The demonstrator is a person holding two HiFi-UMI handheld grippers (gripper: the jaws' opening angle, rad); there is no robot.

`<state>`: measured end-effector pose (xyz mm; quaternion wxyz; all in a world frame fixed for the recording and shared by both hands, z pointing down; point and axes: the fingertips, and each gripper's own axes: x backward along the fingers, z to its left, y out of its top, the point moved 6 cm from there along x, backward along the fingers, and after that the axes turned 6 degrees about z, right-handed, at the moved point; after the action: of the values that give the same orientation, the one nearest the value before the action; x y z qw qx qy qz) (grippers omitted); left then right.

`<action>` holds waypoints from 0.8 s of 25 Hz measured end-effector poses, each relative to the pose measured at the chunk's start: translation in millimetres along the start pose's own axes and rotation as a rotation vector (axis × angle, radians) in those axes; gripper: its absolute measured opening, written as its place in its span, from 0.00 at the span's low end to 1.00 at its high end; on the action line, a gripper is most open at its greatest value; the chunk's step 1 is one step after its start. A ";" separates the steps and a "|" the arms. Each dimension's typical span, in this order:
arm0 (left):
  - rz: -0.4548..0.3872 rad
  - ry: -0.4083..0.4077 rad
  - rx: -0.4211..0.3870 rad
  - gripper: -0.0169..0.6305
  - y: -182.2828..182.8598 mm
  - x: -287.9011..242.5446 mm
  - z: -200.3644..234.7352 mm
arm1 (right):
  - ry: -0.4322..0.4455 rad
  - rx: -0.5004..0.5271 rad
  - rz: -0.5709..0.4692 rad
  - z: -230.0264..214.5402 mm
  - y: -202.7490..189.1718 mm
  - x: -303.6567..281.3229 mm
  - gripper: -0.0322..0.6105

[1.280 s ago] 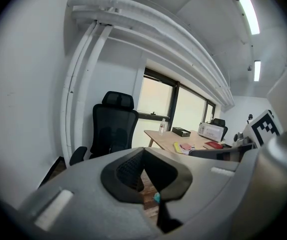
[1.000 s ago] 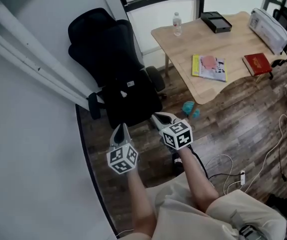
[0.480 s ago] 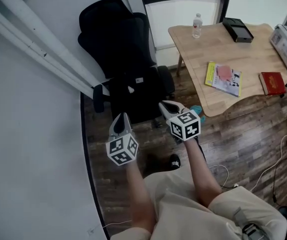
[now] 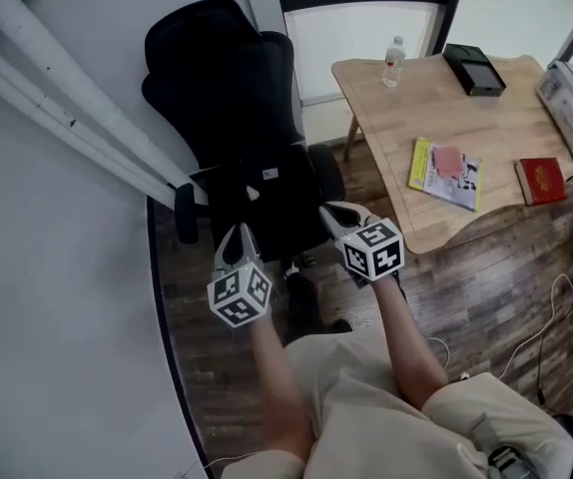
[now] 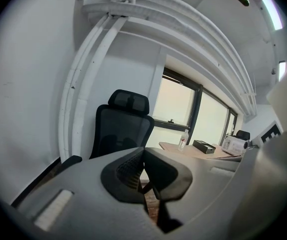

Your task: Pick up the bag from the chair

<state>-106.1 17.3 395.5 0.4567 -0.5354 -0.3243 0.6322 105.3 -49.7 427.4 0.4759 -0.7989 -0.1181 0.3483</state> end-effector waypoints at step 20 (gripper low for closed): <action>0.172 -0.136 0.161 0.04 42.4 -247.3 136.6 | -0.153 -0.379 -0.130 -105.7 79.2 -226.6 0.05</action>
<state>-246.5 -216.3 481.0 0.4193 -0.4787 -0.2559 0.7278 -0.6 -280.4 493.4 0.3281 -0.8361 -0.2684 0.3481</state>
